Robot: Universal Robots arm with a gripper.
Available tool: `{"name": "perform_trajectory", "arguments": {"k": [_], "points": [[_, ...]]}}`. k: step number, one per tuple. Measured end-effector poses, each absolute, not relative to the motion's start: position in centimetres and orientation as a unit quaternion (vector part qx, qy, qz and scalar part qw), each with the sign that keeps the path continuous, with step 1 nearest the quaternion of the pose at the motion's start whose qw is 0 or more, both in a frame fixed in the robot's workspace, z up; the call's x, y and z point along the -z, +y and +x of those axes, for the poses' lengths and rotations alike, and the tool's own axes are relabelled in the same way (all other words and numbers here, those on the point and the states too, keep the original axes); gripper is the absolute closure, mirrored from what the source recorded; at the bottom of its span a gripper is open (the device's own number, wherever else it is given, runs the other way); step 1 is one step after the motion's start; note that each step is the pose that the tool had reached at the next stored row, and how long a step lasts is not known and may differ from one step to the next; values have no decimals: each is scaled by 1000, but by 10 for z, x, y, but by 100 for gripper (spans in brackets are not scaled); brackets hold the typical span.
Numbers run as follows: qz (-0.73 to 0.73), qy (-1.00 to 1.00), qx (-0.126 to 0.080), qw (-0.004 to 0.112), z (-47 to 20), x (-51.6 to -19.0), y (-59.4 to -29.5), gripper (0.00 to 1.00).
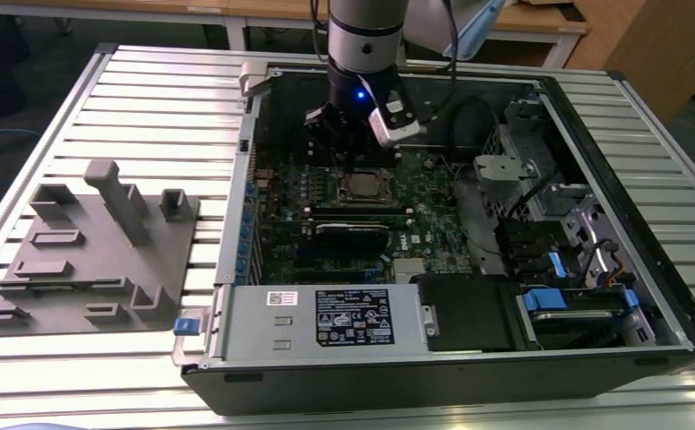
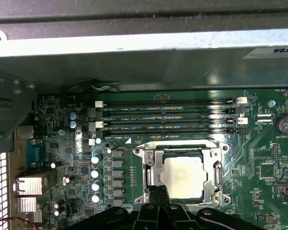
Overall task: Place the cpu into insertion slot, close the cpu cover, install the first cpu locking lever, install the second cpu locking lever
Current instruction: 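Install the first cpu locking lever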
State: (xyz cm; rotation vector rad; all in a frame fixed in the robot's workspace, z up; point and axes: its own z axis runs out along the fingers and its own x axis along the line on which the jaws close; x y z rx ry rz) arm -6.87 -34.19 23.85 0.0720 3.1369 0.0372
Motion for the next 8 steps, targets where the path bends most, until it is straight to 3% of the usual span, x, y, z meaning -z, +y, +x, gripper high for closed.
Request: {"name": "perform_trajectory", "arguments": {"k": [8], "points": [[23, 1000, -12, 2, -70, -238, -342, 89]]}}
